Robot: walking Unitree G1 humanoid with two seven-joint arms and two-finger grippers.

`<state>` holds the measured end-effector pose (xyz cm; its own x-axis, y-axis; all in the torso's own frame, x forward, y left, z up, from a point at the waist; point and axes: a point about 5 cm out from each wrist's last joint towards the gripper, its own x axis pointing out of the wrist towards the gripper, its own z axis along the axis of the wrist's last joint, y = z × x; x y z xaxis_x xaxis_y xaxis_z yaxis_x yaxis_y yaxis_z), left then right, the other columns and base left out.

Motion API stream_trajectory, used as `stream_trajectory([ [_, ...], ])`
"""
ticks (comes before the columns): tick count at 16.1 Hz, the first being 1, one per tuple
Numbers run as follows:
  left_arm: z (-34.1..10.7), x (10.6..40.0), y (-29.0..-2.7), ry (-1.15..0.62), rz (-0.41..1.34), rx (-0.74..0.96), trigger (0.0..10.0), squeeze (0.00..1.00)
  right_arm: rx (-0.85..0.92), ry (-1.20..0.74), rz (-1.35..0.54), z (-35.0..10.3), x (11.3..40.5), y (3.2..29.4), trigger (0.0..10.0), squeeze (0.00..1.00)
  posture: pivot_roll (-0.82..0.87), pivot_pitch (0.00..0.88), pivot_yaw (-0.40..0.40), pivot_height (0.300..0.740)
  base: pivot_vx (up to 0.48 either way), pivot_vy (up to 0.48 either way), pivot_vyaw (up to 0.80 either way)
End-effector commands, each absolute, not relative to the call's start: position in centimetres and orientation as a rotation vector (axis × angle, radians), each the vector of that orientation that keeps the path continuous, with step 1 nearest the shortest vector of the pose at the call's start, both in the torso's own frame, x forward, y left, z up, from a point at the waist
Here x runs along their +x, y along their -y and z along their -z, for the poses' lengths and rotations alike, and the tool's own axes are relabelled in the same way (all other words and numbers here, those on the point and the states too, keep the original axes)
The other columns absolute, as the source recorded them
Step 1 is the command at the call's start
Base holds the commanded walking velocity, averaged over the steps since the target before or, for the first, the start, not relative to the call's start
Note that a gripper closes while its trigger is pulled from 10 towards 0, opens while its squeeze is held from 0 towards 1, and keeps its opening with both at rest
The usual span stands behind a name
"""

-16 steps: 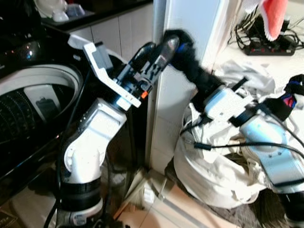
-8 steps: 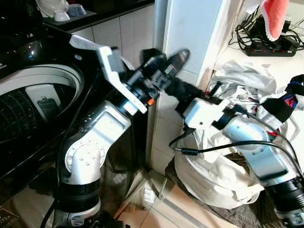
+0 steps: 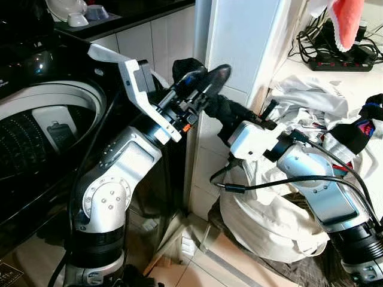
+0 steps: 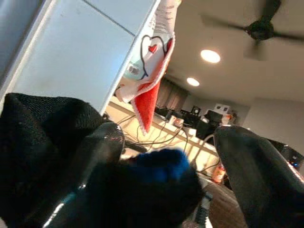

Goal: Clothes washing

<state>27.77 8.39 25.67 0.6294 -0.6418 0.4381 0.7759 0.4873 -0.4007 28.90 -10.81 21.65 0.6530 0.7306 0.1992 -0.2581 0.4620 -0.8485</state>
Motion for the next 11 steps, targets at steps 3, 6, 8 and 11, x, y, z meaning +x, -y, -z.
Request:
stream_trajectory([
  [3, -25.2, 27.88, -8.67, 0.246, 0.851, -0.575, 0.0, 0.0, -0.871, 0.629, -0.595, -22.78, 29.36, 11.35, 0.0, 0.0, 0.01, 0.0, -0.009, 0.74, 0.0, 0.0, 0.0],
  [6, -24.95, 27.88, -8.8, 0.268, 0.831, -0.551, 0.0, 0.0, -0.824, 0.643, -0.574, -23.35, 29.52, 11.17, 0.0, 0.0, 0.01, 0.0, -0.009, 0.74, 0.0, 0.0, 0.0],
  [8, -24.95, 28.12, -8.97, 0.283, 0.801, -0.534, 0.0, 0.0, -0.817, 0.647, -0.573, -23.54, 29.57, 11.06, 0.0, 0.0, 0.01, 0.0, -0.014, 0.74, 0.0, 0.0, 0.0],
  [11, -24.96, 28.33, -9.07, 0.297, 0.782, -0.527, 0.0, 0.0, -0.812, 0.65, -0.575, -23.6, 29.62, 10.89, 0.0, 0.0, 0.02, 0.0, -0.016, 0.74, 0.0, 0.0, 0.0],
])
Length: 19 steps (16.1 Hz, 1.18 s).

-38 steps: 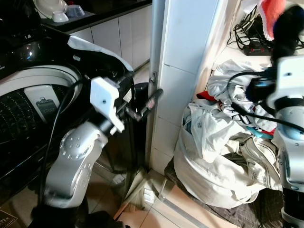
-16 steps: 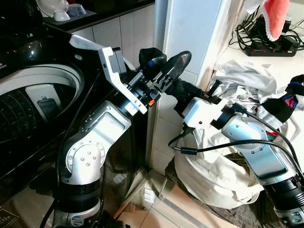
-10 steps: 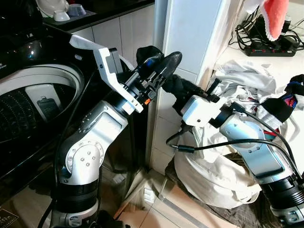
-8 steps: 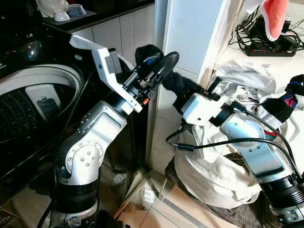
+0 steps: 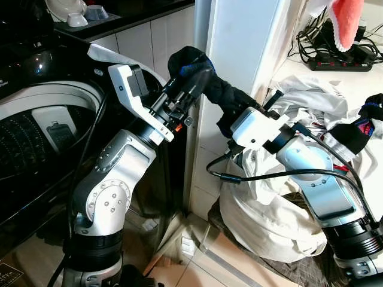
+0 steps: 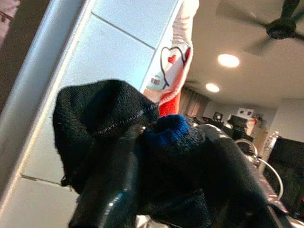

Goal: Clothes washing

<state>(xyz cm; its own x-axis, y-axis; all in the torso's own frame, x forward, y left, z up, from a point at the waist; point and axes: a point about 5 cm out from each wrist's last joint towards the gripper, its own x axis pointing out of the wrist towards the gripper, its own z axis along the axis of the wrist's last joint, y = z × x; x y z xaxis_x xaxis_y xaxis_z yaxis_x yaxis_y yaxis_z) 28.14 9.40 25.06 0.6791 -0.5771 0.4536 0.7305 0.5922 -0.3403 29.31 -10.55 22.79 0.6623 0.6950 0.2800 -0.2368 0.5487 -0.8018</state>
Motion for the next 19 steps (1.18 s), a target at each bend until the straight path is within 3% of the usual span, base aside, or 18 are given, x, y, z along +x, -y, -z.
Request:
stream_trajectory([
  [1, -25.0, 28.4, -9.1, 0.31, 0.776, -0.519, 0.0, 0.0, -0.809, 0.65, -0.578, -23.6, 29.6, 10.8, 0.0, 0.0, 0.02, 0.0, -0.015, 0.74, 0.0, 0.0, 0.0],
  [4, -25.0, 28.6, -9.2, 0.322, 0.756, -0.495, 0.0, 0.0, -0.808, 0.651, -0.569, -23.6, 29.6, 10.8, 0.0, 0.0, 0.02, 0.0, -0.013, 0.74, 0.0, 0.0, 0.0],
  [5, -25.0, 28.7, -9.2, 0.322, 0.747, -0.484, 0.0, 0.0, -0.808, 0.65, -0.567, -23.6, 29.6, 10.8, 0.6, 0.0, 0.02, 0.0, -0.013, 0.74, 0.0, 0.0, 0.0],
  [6, -25.0, 28.8, -9.3, 0.324, 0.73, -0.48, 0.0, 0.0, -0.808, 0.65, -0.566, -23.6, 29.6, 10.8, 1.3, 0.0, 0.01, 0.0, -0.012, 0.74, 0.0, 0.0, 0.0],
  [7, -25.0, 29.2, -9.6, 0.331, 0.69, -0.464, 0.0, 0.0, -0.807, 0.648, -0.564, -23.6, 29.6, 10.9, 3.3, 0.0, 0.01, 0.0, -0.012, 0.74, 0.0, 0.0, 0.0],
  [9, -24.8, 29.7, -10.1, 0.33, 0.629, -0.441, 0.0, 0.0, -0.806, 0.647, -0.562, -23.6, 29.7, 10.9, 5.3, 0.0, 0.01, 0.0, -0.011, 0.74, 0.0, 0.0, 0.0],
  [10, -24.8, 29.9, -10.3, 0.334, 0.607, -0.438, 0.0, 0.0, -0.796, 0.645, -0.561, -23.6, 29.7, 10.9, 10.0, 0.81, 0.02, 0.0, -0.011, 0.74, 0.0, 0.0, 0.0],
  [11, -24.8, 30.0, -10.4, 0.336, 0.604, -0.444, 0.0, 0.0, -0.778, 0.638, -0.571, -23.6, 29.7, 10.8, 10.0, 1.0, 0.02, 0.0, -0.011, 0.74, 0.0, 0.0, 0.0],
  [15, -24.8, 30.1, -10.6, 0.342, 0.581, -0.434, 0.0, 0.0, -0.769, 0.626, -0.586, -23.5, 29.7, 10.7, 10.0, 1.0, 0.02, 0.0, -0.014, 0.74, 0.0, 0.0, 0.0],
  [18, -25.0, 31.1, -12.2, 0.362, 0.464, -0.383, 0.0, 0.0, -0.785, 0.616, -0.556, -23.4, 29.8, 11.0, 10.0, 1.0, 0.02, 0.0, -0.014, 0.74, 0.0, 0.0, 0.0],
  [19, -25.2, 31.7, -13.3, 0.373, 0.382, -0.325, 0.0, 0.0, -0.8, 0.6, -0.523, -23.3, 29.9, 11.4, 10.0, 0.66, 0.02, 0.0, -0.015, 0.74, 0.0, 0.0, 0.0],
])
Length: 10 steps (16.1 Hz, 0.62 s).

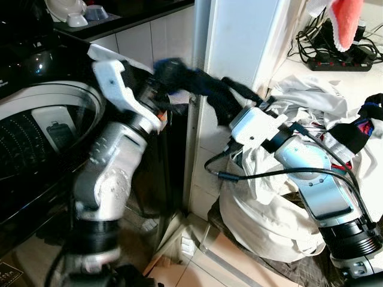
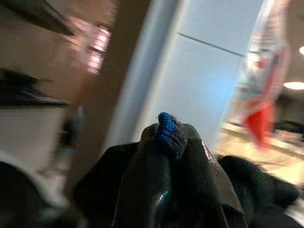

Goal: Clothes washing

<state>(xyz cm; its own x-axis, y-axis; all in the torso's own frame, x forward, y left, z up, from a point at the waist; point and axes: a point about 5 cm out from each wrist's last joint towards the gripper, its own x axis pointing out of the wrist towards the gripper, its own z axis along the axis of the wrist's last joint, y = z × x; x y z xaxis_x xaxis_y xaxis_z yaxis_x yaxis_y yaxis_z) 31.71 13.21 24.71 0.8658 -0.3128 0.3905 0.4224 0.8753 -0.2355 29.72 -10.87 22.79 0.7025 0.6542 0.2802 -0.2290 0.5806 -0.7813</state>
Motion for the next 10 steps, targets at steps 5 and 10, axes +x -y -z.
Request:
stream_trajectory([
  [5, -26.7, 36.5, -19.9, 0.351, -0.042, 0.052, 0.0, 0.0, -0.807, 0.562, -0.456, -22.9, 29.9, 12.7, 10.0, 0.0, 0.04, 0.0, -0.029, 0.74, 0.0, 0.0, 0.0],
  [10, -29.9, 38.9, -22.1, 0.398, -0.35, 0.584, 0.0, 0.0, -0.776, 0.566, -0.473, -22.8, 29.8, 11.7, 10.0, 0.0, 0.05, 0.0, -0.028, 0.74, 0.0, 0.0, 0.0],
])
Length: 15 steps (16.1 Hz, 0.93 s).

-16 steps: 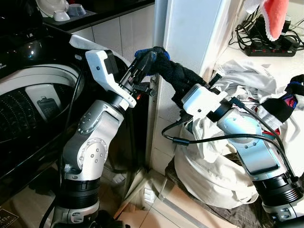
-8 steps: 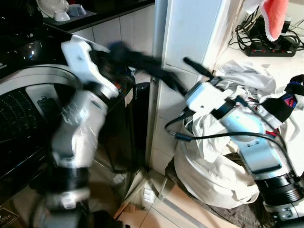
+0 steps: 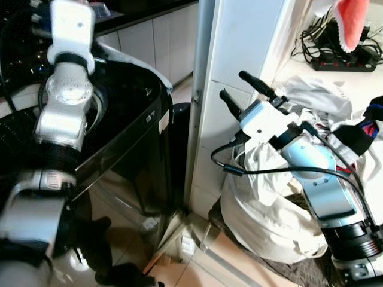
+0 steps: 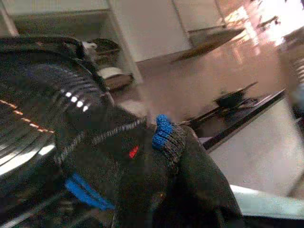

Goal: Clothes washing

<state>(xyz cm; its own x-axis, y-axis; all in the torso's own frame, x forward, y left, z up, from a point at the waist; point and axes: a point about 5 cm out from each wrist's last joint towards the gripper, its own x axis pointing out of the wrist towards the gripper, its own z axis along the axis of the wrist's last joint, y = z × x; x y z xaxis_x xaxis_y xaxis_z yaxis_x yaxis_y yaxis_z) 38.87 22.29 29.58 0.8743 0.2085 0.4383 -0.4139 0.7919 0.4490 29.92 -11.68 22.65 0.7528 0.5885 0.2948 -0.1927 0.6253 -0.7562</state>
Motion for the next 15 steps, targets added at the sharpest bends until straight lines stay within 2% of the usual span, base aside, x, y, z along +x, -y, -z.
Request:
stream_trajectory([
  [1, -29.7, 39.6, -22.6, 0.362, -0.415, 0.679, 10.0, 0.0, -0.706, 0.524, -0.546, -22.3, 29.5, 11.0, 10.0, 0.0, 0.05, 0.0, -0.033, 0.74, 0.0, 0.0, 0.0],
  [2, -29.4, 39.9, -22.7, 0.34, -0.423, 0.699, 10.0, 0.0, -0.667, 0.5, -0.59, -21.9, 29.3, 10.6, 10.0, 0.0, 0.05, 0.0, -0.032, 0.74, 0.0, 0.0, 0.0],
  [4, -27.3, 40.9, -23.6, 0.151, -0.406, 0.771, 10.0, 0.0, -0.371, 0.259, -0.936, -19.9, 26.7, 7.9, 10.0, 0.0, 0.03, 0.0, -0.023, 0.74, 0.0, 0.0, 0.0],
  [5, -26.9, 41.0, -23.9, 0.11, -0.407, 0.779, 10.0, 0.0, -0.319, 0.205, -1.008, -19.5, 25.9, 7.5, 10.0, 0.0, 0.03, 0.0, -0.02, 0.74, 0.0, 0.0, 0.0],
  [6, -26.5, 41.0, -24.4, 0.066, -0.418, 0.783, 10.0, 0.82, -0.282, 0.152, -1.07, -19.2, 25.2, 7.2, 10.0, 0.0, 0.03, 0.0, -0.02, 0.74, 0.0, 0.0, 0.0],
  [7, -26.3, 41.1, -24.7, 0.032, -0.412, 0.796, 10.0, 1.0, -0.263, 0.135, -1.082, -19.1, 24.9, 7.2, 10.0, 0.0, 0.02, 0.0, -0.019, 0.74, 0.0, 0.0, 0.0],
  [10, -26.0, 40.9, -25.8, -0.018, -0.452, 0.785, 10.0, 1.0, -0.223, 0.112, -1.066, -19.7, 25.0, 7.5, 10.0, 0.0, 0.02, 0.0, -0.016, 0.74, 0.0, 0.0, 0.0],
  [15, -25.7, 40.9, -26.0, -0.056, -0.437, 0.729, 10.0, 1.0, -0.254, 0.044, -1.037, -19.7, 25.3, 7.9, 10.0, 0.0, 0.02, 0.0, -0.015, 0.74, 0.0, 0.0, 0.0],
])
